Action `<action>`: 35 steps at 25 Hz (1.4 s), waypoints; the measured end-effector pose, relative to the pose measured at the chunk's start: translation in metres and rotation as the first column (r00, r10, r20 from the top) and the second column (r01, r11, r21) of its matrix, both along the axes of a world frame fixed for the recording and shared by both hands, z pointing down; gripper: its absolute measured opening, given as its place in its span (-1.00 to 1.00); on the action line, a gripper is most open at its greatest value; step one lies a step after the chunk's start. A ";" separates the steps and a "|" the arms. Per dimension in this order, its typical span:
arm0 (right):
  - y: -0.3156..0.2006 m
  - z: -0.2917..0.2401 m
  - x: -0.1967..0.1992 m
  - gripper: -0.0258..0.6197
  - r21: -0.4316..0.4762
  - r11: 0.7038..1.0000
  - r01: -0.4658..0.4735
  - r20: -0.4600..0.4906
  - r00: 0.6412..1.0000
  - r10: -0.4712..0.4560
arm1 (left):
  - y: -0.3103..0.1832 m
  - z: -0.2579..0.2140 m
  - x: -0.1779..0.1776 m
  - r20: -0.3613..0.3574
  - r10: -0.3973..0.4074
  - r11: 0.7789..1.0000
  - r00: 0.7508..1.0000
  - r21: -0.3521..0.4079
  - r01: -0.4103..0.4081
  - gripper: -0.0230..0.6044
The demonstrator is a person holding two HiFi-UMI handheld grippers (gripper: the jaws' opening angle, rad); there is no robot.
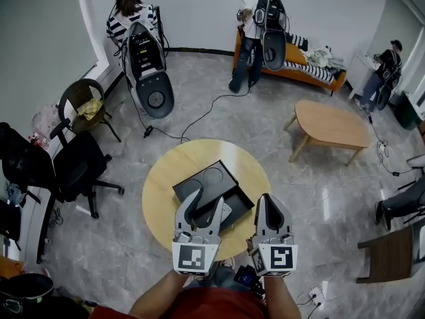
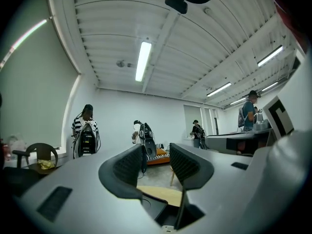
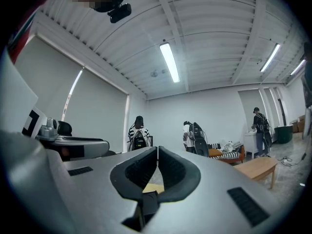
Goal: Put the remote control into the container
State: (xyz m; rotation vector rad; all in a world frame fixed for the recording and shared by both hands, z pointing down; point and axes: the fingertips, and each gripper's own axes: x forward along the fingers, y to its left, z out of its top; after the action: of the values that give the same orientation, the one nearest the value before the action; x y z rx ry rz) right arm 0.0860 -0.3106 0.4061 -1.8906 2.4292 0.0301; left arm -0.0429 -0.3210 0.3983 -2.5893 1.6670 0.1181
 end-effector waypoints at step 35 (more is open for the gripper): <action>-0.005 -0.015 -0.007 -0.85 0.020 1.000 0.016 -0.044 0.999 -0.015 | -0.004 -0.004 0.000 -0.094 -0.028 0.999 0.995 0.032 0.031 -0.88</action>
State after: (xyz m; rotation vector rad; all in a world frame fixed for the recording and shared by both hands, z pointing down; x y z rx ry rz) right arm 0.0790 -0.3160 0.3916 -1.8826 2.4616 0.0962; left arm -0.0433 -0.3249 0.3939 -2.5712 1.7174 0.2669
